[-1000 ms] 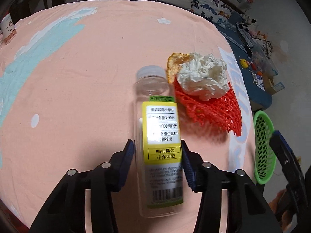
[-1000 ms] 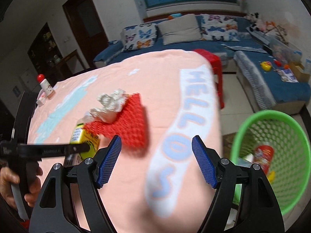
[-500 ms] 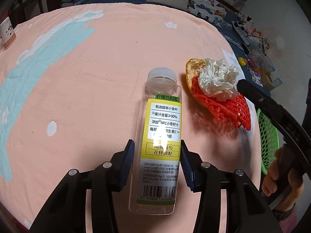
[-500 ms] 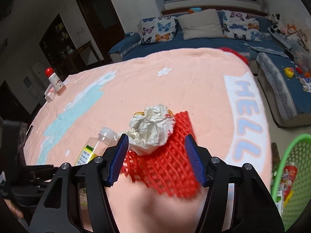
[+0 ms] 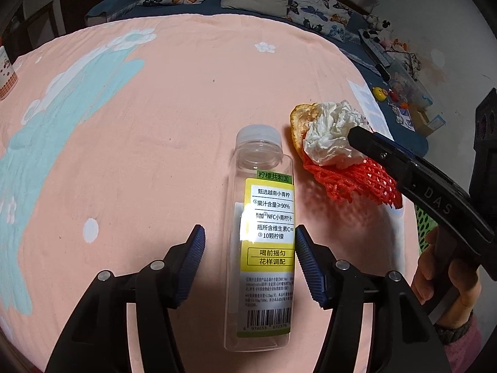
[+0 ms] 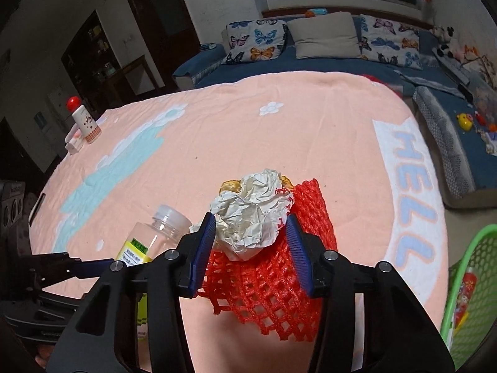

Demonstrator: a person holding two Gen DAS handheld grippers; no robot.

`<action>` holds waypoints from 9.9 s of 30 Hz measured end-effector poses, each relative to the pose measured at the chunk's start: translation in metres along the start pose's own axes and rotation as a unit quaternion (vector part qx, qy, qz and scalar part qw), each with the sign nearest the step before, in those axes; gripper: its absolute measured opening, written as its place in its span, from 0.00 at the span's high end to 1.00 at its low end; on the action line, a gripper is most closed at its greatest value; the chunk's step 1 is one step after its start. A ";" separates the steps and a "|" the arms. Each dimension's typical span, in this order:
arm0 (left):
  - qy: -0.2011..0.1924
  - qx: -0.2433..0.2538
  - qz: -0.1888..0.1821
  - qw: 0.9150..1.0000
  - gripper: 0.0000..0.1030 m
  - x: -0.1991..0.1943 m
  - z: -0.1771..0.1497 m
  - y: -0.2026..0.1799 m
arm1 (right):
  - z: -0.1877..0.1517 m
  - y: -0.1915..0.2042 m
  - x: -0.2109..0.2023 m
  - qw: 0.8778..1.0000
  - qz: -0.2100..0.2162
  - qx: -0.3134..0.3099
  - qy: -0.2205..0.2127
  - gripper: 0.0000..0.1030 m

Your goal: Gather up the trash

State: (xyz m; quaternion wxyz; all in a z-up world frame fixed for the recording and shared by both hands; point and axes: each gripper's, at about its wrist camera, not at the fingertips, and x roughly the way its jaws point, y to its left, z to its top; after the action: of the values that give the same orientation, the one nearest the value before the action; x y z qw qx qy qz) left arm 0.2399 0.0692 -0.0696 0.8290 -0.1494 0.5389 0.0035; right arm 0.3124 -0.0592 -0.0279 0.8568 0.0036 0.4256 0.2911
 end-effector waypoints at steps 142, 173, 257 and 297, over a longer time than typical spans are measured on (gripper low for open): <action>-0.111 0.125 -0.041 0.985 0.36 -0.031 0.034 -0.089 | -0.118 -0.094 -0.183 0.981 -0.117 0.096 -0.123 0.35; -0.073 0.065 -0.015 0.995 0.36 0.010 0.069 -0.004 | -0.037 -0.050 -0.013 0.996 -0.015 0.082 -0.014 0.73; -0.023 0.334 -0.129 0.933 0.93 0.092 0.010 -0.375 | -0.212 -0.224 -0.242 0.915 -0.331 0.209 -0.097 0.40; -0.171 0.250 -0.041 0.952 0.09 -0.066 -0.042 -0.170 | -0.188 -0.078 -0.232 0.949 -0.250 0.145 -0.124 0.21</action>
State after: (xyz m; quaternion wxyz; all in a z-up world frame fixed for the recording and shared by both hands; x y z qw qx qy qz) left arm 0.2032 -0.0938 0.0151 0.9190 0.0436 0.3658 -0.1403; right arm 0.1047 -0.2857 0.0009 0.9384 0.0576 0.3408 -0.0001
